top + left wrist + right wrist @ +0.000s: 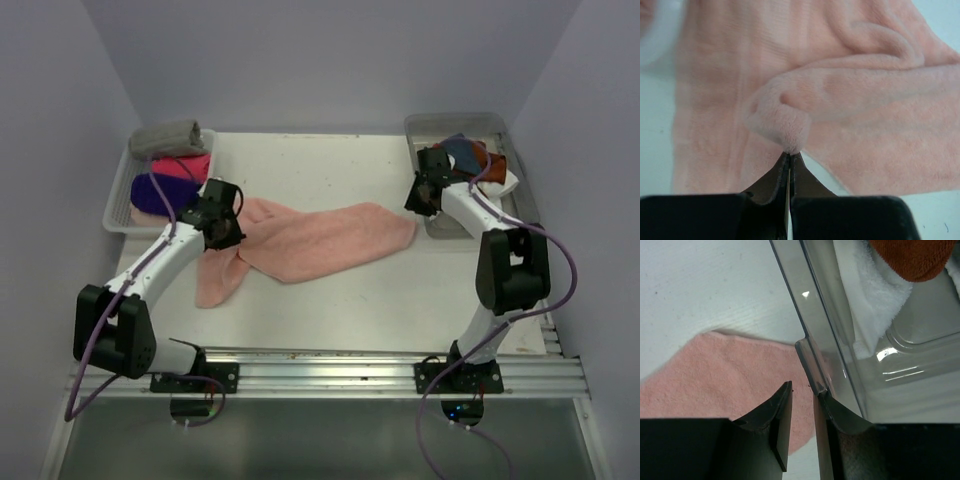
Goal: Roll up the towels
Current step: Flatten the towel
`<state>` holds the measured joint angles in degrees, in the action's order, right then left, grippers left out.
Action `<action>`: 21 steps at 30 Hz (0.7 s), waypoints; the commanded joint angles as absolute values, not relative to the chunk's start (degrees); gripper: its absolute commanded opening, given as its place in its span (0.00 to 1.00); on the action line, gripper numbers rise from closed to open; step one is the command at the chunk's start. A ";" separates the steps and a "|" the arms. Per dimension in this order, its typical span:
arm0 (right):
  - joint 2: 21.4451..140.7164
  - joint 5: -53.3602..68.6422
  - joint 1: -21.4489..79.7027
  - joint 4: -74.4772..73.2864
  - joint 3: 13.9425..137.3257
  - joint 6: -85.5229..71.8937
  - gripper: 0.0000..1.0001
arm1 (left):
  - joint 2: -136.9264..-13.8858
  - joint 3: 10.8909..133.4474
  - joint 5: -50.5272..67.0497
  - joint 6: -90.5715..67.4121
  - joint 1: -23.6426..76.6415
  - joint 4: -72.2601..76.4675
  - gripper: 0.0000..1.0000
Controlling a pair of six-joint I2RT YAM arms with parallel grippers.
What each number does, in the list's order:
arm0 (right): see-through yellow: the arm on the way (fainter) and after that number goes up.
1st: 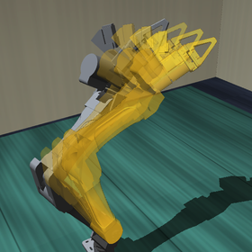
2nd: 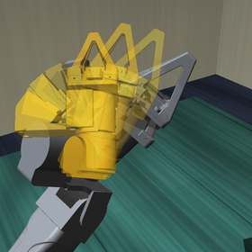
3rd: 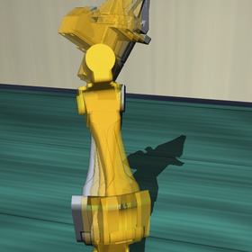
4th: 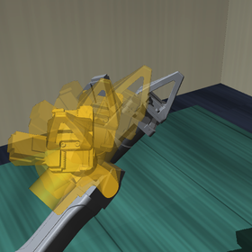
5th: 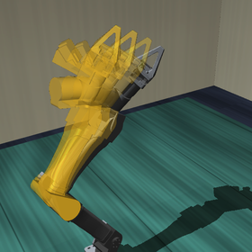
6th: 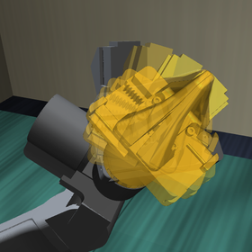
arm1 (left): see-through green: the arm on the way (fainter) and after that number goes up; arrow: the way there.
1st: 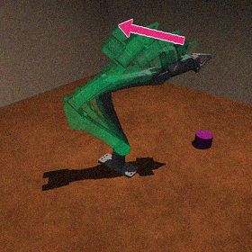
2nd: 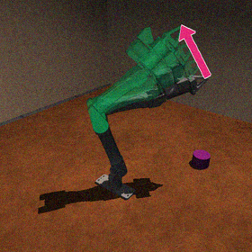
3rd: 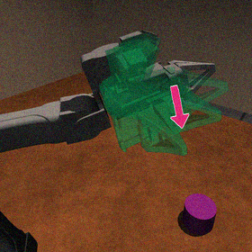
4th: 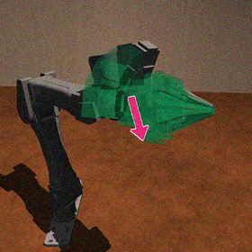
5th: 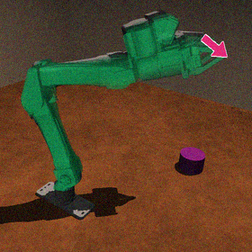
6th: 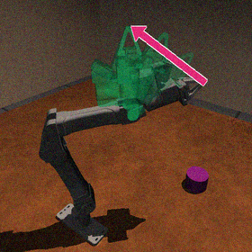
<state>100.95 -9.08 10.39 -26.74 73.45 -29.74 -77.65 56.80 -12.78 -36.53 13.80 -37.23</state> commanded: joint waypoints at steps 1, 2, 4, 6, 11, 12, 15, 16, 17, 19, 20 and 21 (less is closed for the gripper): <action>103.09 -12.39 9.14 -27.16 78.92 -26.37 0.28 | -81.03 59.68 -9.76 -38.58 19.06 -34.46 0.00; 103.70 -12.39 9.14 -27.33 79.80 -25.85 0.28 | -81.47 59.76 -8.89 -38.67 19.94 -33.76 0.00; 103.89 -11.00 9.14 -27.42 81.82 -24.35 0.27 | -82.79 59.76 -6.16 -38.41 20.39 -31.83 0.00; 102.40 -7.66 9.75 -27.51 81.74 -23.65 0.27 | -84.19 60.47 -4.14 -37.71 21.18 -30.94 0.00; 95.64 -6.94 16.86 -27.25 75.42 -24.34 0.36 | -86.04 62.75 -6.23 -36.47 25.21 -33.30 0.00; 92.84 -6.94 20.36 -27.16 72.10 -24.78 0.39 | -85.78 62.93 -7.81 -36.56 25.57 -33.83 0.00; 88.96 -6.42 29.31 -24.97 64.72 -26.63 0.55 | -84.20 63.28 -11.93 -37.00 25.40 -35.77 0.00; 87.47 -7.29 32.31 -24.35 63.56 -26.89 0.59 | -83.94 63.63 -12.30 -36.91 25.23 -36.64 0.00; 87.36 -8.34 35.65 -23.74 62.76 -27.07 0.68 | -83.85 63.81 -12.30 -36.91 24.27 -37.00 0.00; 89.63 -11.14 45.32 -23.29 62.84 -25.94 0.75 | -83.58 63.90 -12.30 -36.91 22.86 -37.61 0.00; 90.87 -12.55 48.14 -22.33 63.28 -25.23 0.80 | -83.58 63.72 -12.13 -36.83 21.20 -37.62 0.00; 92.44 -13.61 53.04 -21.98 64.76 -23.31 0.83 | -83.58 63.63 -12.13 -36.91 20.40 -37.70 0.00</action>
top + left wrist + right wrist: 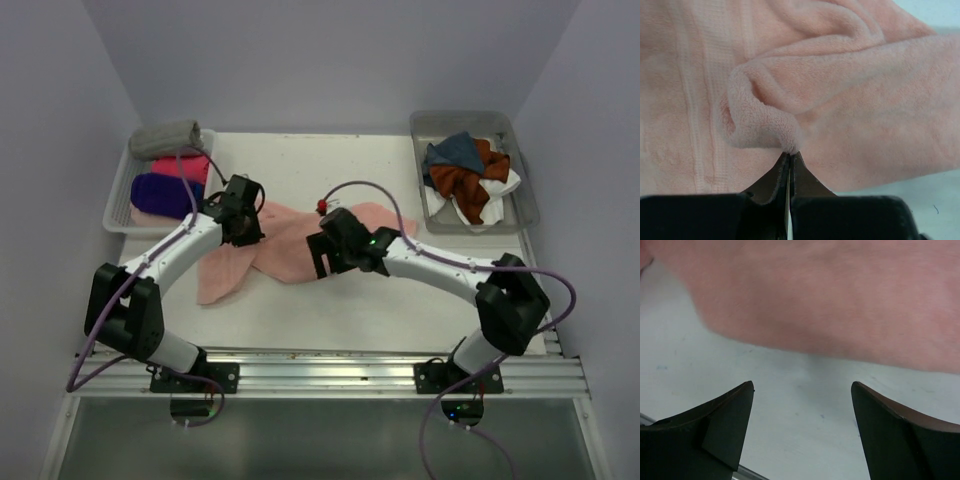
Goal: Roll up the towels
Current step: Flatten the towel
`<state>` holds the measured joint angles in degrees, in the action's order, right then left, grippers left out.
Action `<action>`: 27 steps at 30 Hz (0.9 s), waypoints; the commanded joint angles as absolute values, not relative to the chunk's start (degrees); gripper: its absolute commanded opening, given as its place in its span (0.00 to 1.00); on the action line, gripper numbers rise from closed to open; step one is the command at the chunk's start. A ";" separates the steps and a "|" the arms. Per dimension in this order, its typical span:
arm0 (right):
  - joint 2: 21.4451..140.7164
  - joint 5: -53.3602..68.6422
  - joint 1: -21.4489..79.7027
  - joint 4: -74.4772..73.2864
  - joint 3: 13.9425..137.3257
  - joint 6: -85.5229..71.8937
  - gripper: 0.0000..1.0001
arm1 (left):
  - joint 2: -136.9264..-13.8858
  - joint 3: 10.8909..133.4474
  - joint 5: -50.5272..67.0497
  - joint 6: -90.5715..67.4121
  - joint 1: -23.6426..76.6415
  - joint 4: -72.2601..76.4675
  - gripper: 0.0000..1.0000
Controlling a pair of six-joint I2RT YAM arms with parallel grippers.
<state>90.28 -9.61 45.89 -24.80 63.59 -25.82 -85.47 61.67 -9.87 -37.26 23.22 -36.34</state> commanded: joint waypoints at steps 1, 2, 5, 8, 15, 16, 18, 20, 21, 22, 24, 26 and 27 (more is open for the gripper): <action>95.68 -17.02 54.91 -22.23 66.08 -22.51 0.84 | -83.41 63.37 -12.13 -36.83 19.61 -37.62 0.00; 97.80 -18.09 56.50 -22.24 67.49 -21.80 0.84 | -83.23 63.28 -12.04 -36.83 18.21 -37.70 0.00; 104.47 -20.30 59.85 -20.92 72.76 -18.47 0.84 | -82.36 63.37 -11.95 -36.39 16.18 -37.79 0.00; 110.19 -20.66 60.91 -19.61 76.90 -16.26 0.82 | -81.57 63.63 -11.86 -35.86 14.68 -38.14 0.00; 110.85 -26.55 56.63 -20.04 79.46 -15.47 0.16 | -80.33 64.69 -11.25 -34.81 13.62 -38.41 0.00; 109.35 -26.11 55.12 -19.78 79.02 -15.38 0.08 | -80.42 65.30 -11.08 -34.54 13.62 -37.80 0.00; 106.63 -25.32 50.66 -19.42 78.84 -13.55 0.00 | -81.03 66.61 -9.76 -33.93 13.45 -36.83 0.00; 101.97 -23.91 47.91 -19.86 79.54 -11.61 0.00 | -82.43 70.21 -9.32 -32.79 13.45 -36.74 0.00; 100.13 -23.04 45.46 -20.30 80.67 -9.34 0.00 | -82.88 71.53 -8.88 -32.26 13.45 -36.56 0.00; 96.98 -21.55 44.13 -20.82 81.38 -8.36 0.00 | -83.32 74.07 -8.70 -31.12 13.45 -36.56 0.00; 93.36 -19.61 40.63 -23.72 82.78 -6.78 0.00 | -83.67 76.19 -8.44 -29.98 13.45 -36.83 0.00; 87.32 -16.54 38.77 -26.80 82.53 -5.54 0.00 | -82.71 76.73 -7.74 -27.69 13.45 -36.56 0.00; 85.45 -15.31 37.54 -28.02 81.49 -4.23 0.00 | -82.10 76.21 -7.47 -27.16 13.45 -36.56 0.00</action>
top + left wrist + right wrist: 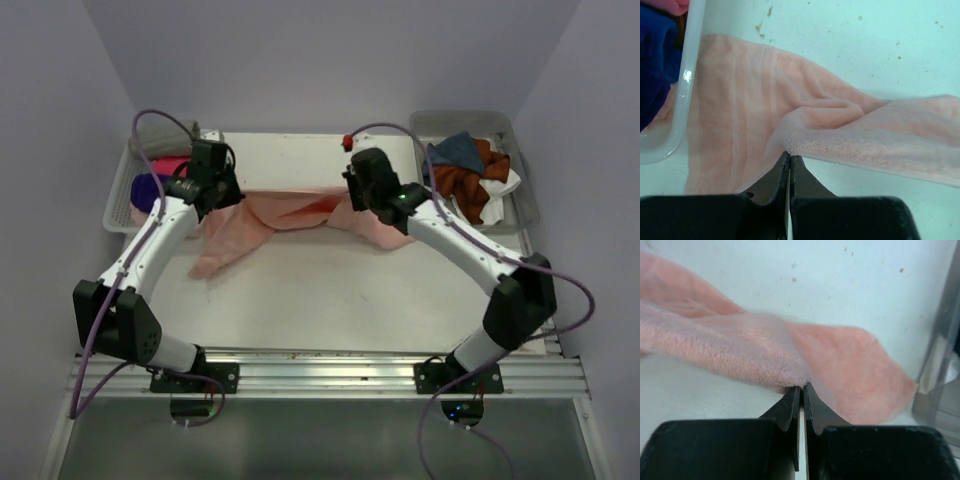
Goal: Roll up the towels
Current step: Flatten the towel
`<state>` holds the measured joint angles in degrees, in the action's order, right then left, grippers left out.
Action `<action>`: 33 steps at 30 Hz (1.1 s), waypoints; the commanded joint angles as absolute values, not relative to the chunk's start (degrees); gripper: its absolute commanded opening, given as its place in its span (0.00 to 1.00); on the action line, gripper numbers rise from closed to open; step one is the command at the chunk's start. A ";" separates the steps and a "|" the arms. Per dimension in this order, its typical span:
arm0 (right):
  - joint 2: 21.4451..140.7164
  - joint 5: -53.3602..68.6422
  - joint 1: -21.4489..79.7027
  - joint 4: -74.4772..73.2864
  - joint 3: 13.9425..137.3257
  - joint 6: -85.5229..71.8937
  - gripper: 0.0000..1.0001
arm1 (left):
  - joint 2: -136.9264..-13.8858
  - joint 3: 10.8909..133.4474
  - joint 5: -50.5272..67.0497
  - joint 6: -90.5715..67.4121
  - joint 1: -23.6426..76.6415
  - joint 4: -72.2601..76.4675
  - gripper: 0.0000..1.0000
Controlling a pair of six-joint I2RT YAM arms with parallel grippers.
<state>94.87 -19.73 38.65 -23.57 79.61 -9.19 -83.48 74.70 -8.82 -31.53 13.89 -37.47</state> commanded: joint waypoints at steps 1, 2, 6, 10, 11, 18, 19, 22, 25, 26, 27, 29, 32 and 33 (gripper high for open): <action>83.08 -14.51 37.27 -29.60 80.69 -3.61 0.00 | -81.39 74.64 -7.12 -25.77 13.45 -36.56 0.00; 78.79 -14.07 37.18 -31.88 79.47 -3.08 0.00 | -79.39 73.40 -6.42 -25.14 13.45 -36.65 0.00; 68.51 -17.39 36.83 -37.96 68.33 -8.23 0.00 | -71.82 62.95 1.55 -23.47 13.45 -35.95 0.00; 67.32 -28.01 34.99 -43.76 62.40 -18.87 0.08 | -66.80 50.92 8.34 -25.92 13.54 -33.67 0.00; 68.19 -28.82 34.20 -44.47 62.58 -20.81 0.40 | -67.75 50.45 8.44 -26.45 13.54 -33.49 0.13; 80.41 -29.02 30.06 -47.37 74.36 -23.55 0.80 | -72.25 59.23 -3.30 -26.54 13.54 -39.80 0.90; 80.59 -25.09 30.06 -46.59 73.40 -24.16 0.79 | -71.90 59.24 -5.60 -27.85 13.45 -40.77 0.87; 78.50 -19.70 30.15 -44.48 65.32 -27.67 0.77 | -72.42 57.49 -14.13 -33.98 13.19 -47.09 0.73; 72.36 -14.08 30.15 -44.21 57.32 -33.03 0.77 | -71.03 53.71 -20.20 -41.88 13.18 -52.89 0.70; 70.77 -10.58 30.49 -43.69 53.56 -34.26 0.77 | -70.32 52.83 -21.43 -43.92 13.10 -54.13 0.70; 69.62 -9.76 30.85 -43.33 52.05 -36.54 0.77 | -69.53 51.43 -23.88 -48.73 13.01 -56.92 0.70; 67.86 -9.41 32.86 -44.21 49.24 -38.92 0.77 | -66.89 50.10 -24.87 -52.54 12.83 -59.32 0.72; 66.45 -10.98 36.11 -45.44 47.47 -42.36 0.76 | -64.08 47.91 -24.44 -58.61 12.74 -63.18 0.72; 66.71 -11.42 36.64 -45.61 47.29 -43.15 0.76 | -63.46 46.77 -23.65 -61.58 12.74 -65.11 0.71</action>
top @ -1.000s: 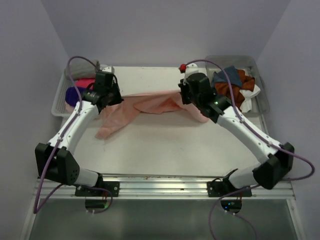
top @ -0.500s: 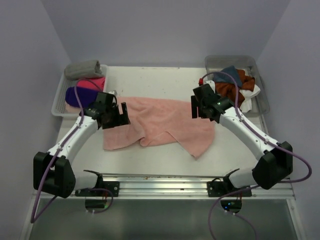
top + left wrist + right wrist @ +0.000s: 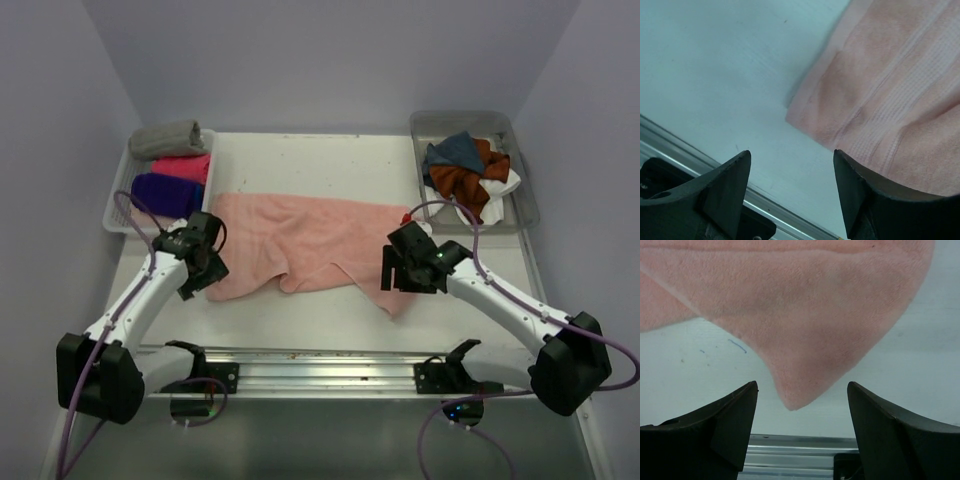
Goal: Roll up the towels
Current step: Flatten the towel
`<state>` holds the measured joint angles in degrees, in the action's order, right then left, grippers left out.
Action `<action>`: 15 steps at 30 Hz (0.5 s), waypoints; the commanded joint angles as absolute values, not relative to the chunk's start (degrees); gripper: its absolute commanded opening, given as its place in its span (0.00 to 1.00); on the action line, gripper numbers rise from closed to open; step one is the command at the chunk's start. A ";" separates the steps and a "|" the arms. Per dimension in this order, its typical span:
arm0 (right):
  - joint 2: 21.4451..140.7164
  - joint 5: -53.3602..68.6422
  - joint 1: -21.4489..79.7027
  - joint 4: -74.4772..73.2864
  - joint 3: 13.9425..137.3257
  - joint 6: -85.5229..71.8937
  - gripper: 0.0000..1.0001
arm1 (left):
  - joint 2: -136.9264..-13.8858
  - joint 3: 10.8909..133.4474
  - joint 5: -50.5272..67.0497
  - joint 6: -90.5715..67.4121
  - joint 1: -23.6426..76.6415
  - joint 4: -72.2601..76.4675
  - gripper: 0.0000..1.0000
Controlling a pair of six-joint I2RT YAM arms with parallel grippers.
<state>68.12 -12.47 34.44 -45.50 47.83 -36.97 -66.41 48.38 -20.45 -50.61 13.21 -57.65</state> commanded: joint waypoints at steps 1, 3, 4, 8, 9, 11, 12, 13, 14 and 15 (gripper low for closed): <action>66.88 -11.34 37.26 -45.88 47.02 -43.50 0.76 | -62.33 46.15 -23.29 -62.57 12.74 -65.82 0.70; 67.76 -11.25 38.49 -45.79 46.58 -43.77 0.76 | -61.18 44.31 -22.85 -64.68 12.74 -66.01 0.66; 68.02 -11.16 38.58 -45.36 46.58 -43.77 0.76 | -60.82 43.69 -22.59 -64.34 12.74 -65.14 0.66; 68.47 -10.72 38.76 -44.39 46.41 -43.24 0.76 | -63.19 41.31 -20.40 -62.32 12.74 -58.90 0.68; 68.47 -10.46 38.76 -44.47 46.23 -43.07 0.76 | -63.89 40.70 -19.43 -61.01 12.74 -55.32 0.73; 68.12 -10.20 38.85 -44.38 45.36 -43.15 0.76 | -65.91 40.26 -17.94 -58.99 12.74 -51.17 0.77; 67.59 -10.46 38.93 -44.56 44.92 -43.15 0.76 | -66.53 39.56 -16.54 -58.37 12.74 -47.85 0.79; 67.15 -10.55 39.11 -44.82 44.39 -43.15 0.77 | -68.01 39.03 -15.83 -57.92 12.74 -46.16 0.80; 66.19 -11.42 39.55 -45.09 43.60 -43.33 0.77 | -68.81 38.59 -15.39 -57.75 12.74 -44.92 0.80; 65.75 -11.77 39.81 -45.44 43.33 -43.50 0.78 | -69.86 38.15 -15.38 -57.66 12.74 -43.35 0.80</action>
